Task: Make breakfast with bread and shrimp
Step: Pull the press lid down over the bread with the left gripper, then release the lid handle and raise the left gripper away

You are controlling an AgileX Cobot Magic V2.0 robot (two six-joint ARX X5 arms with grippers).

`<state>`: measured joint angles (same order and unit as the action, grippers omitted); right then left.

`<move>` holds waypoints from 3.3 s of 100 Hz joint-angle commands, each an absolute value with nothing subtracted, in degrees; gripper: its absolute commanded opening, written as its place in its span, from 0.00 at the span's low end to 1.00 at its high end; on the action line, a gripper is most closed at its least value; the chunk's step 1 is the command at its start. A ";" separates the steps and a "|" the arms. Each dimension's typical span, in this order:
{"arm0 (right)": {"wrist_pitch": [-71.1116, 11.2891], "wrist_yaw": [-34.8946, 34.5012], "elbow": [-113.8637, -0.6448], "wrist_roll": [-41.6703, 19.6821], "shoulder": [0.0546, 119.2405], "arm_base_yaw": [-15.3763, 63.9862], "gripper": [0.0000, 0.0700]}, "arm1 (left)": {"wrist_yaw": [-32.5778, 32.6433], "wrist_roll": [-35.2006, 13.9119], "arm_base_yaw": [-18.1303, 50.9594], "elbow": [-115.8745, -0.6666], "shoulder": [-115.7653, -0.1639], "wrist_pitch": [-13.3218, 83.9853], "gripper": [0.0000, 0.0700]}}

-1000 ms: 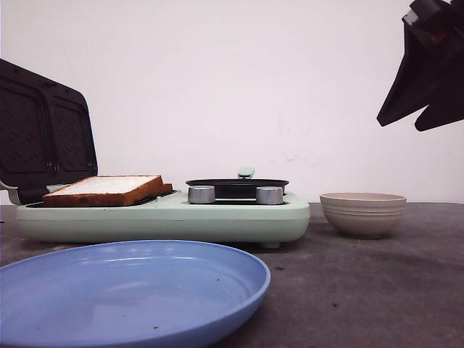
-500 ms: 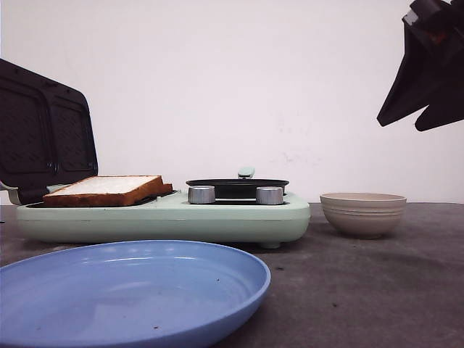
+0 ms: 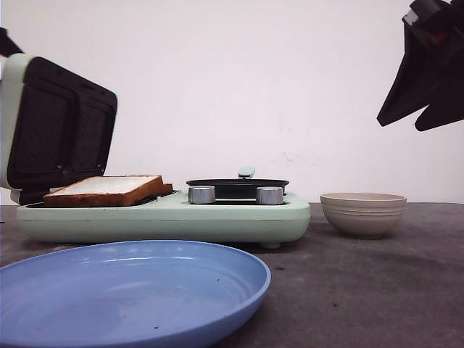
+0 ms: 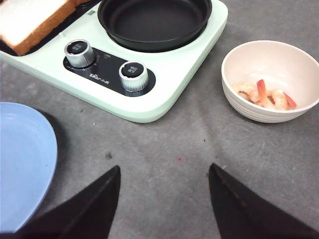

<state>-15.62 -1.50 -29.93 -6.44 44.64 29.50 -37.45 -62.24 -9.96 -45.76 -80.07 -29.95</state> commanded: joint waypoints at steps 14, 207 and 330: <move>-15.25 -1.43 -30.20 -7.11 44.88 29.76 0.48 | -34.26 -51.07 -6.94 -45.39 -81.69 -23.27 0.00; -16.40 -1.43 -30.20 -7.57 44.88 29.76 0.48 | -16.27 -28.71 7.49 -45.39 -81.69 -4.73 0.35; -16.36 0.05 -30.20 -8.29 44.88 29.76 0.48 | -22.50 -27.64 7.11 -50.28 -73.58 -14.17 0.62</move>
